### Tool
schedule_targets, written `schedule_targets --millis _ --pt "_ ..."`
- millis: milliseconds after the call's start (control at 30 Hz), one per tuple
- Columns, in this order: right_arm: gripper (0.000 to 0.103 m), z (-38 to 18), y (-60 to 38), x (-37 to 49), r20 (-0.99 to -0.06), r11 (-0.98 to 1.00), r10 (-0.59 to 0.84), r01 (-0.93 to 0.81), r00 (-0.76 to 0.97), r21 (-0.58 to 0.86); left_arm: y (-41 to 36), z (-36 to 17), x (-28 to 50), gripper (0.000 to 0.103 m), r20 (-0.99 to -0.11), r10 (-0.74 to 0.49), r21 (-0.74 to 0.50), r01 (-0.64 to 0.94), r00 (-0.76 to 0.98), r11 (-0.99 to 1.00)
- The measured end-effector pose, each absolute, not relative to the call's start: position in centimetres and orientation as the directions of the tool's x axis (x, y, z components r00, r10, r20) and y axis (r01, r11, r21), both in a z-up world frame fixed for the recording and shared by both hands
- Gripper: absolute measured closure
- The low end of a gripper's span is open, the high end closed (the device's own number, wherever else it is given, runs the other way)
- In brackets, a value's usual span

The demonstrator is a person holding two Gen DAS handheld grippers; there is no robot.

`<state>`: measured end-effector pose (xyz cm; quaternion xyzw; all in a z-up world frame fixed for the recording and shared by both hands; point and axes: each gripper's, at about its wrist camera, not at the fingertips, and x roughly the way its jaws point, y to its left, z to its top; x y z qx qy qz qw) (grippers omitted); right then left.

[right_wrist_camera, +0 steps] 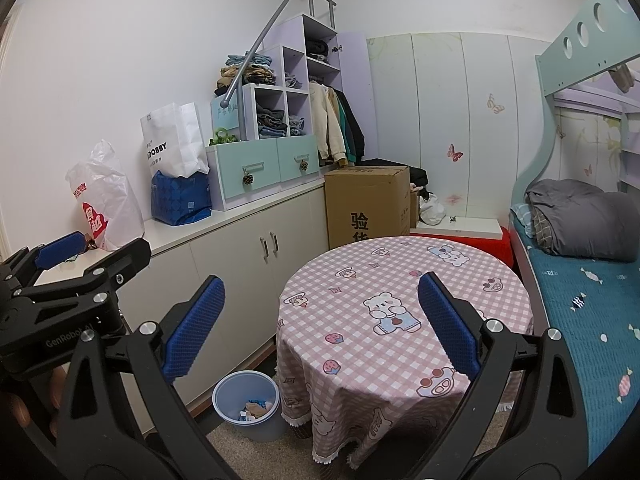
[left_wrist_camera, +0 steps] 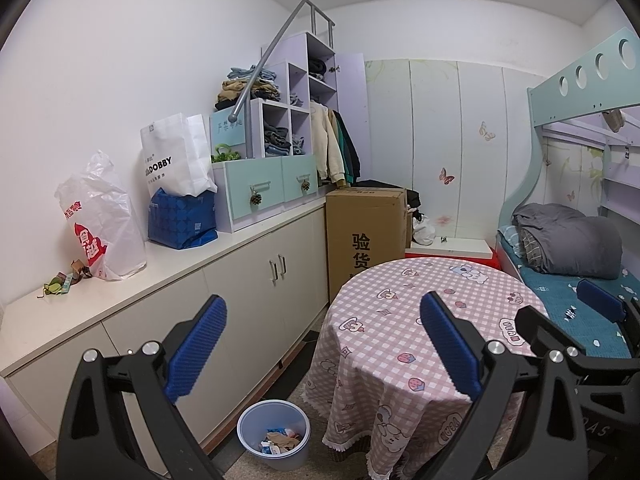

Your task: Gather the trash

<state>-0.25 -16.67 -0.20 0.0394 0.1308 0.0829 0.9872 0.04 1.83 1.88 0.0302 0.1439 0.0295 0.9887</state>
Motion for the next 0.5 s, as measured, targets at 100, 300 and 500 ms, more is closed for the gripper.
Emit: schedule_targets --millis 100,300,500 --pt "0.008 -0.50 -16.60 -0.42 -0.253 0.983 0.177 -0.156 0.951 0.101 2.00 1.85 0.03 0.008 -0.283 0.067 0.068 -0.050 0.957 0.996" --pt "0.008 -0.74 -16.48 -0.58 -0.256 0.983 0.176 -0.155 0.950 0.100 2.52 1.73 0.03 0.008 -0.286 0.069 0.071 -0.051 0.956 0.996" --pt "0.008 -0.79 -16.45 -0.42 -0.258 0.983 0.178 -0.156 0.950 0.101 2.76 1.63 0.02 0.008 -0.288 0.070 0.071 -0.051 0.955 0.996"
